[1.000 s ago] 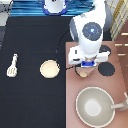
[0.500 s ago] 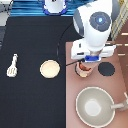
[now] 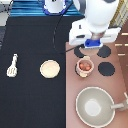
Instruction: Take the lid off the pot, put the pot on the plate, and use the tool to push the pot to the front of the table.
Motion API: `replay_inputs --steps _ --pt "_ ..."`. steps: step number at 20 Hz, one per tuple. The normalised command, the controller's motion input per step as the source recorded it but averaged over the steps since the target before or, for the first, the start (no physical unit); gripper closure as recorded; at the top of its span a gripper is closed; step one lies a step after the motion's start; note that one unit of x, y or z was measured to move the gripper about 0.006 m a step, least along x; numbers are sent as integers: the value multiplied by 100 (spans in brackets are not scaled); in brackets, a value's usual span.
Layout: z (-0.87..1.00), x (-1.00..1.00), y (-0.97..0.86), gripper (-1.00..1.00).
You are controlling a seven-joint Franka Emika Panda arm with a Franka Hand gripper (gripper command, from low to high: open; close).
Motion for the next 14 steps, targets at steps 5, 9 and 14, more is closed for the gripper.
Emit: replay_inputs --steps 5,9,14 --pt "-33 -100 0 100" --pt "-59 -100 0 100" --pt "-66 -65 -29 100"
